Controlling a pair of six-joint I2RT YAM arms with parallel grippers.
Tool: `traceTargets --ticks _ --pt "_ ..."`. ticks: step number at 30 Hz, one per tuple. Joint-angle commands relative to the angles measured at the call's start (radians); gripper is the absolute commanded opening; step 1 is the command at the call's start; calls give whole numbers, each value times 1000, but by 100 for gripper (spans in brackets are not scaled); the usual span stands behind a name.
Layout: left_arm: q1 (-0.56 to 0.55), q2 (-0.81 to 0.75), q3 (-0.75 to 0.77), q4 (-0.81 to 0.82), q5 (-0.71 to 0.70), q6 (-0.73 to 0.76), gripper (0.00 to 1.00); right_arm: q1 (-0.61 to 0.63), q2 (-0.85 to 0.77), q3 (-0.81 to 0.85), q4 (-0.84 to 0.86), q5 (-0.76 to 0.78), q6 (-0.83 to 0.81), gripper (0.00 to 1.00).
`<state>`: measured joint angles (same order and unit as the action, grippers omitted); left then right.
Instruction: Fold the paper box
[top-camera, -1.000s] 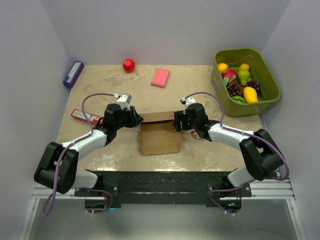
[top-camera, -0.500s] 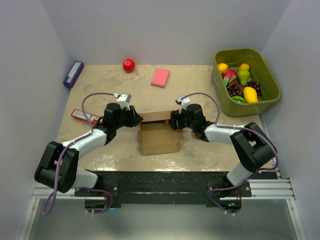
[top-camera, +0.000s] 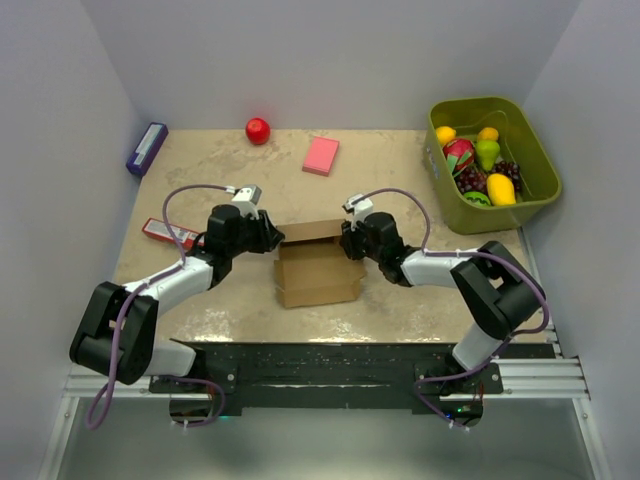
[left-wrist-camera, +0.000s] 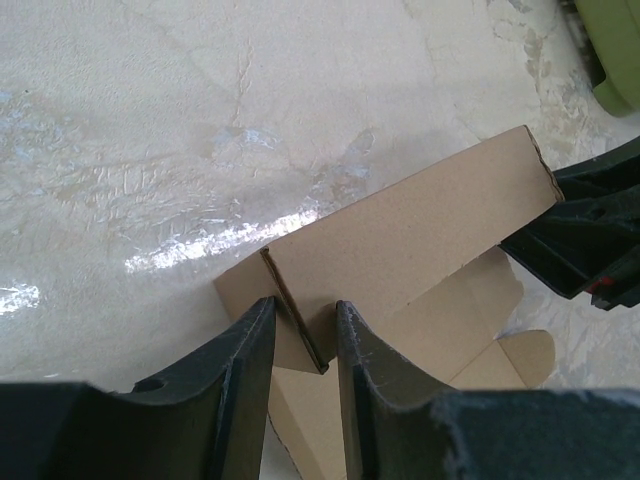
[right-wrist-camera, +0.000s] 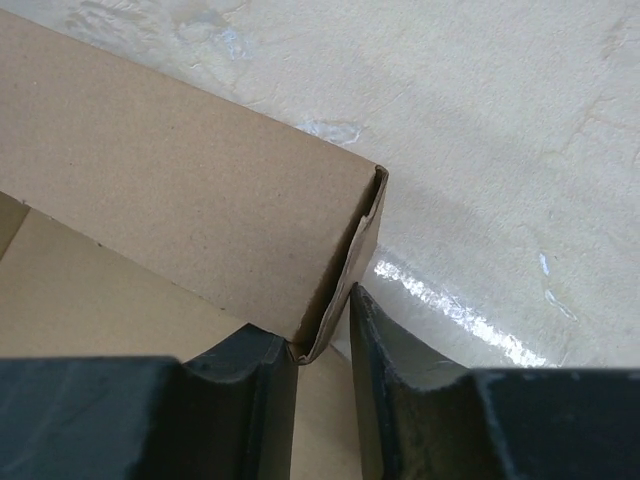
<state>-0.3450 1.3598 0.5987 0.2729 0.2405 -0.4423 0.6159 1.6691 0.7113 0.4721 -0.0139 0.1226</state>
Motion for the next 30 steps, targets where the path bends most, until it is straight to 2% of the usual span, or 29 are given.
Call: traceTargets --ticks 1,2,5,7,13,26,30 --pt "11 27 4 -63 8 43 34 54 26 28 33 89 12 22" --pt "11 28 4 -61 14 42 34 61 33 36 17 136 37 18" --pt "11 28 3 -54 22 36 34 94 50 66 -13 257 78 16" --pt "11 28 -4 -46 34 33 33 120 73 89 -39 320 98 10" --pt "11 35 -7 -31 51 24 33 162 141 145 -128 517 181 0" --pt "11 19 -33 28 52 -13 29 217 222 214 -318 876 402 0" --pt "11 21 -40 41 51 -21 29 222 239 218 -352 914 468 0"
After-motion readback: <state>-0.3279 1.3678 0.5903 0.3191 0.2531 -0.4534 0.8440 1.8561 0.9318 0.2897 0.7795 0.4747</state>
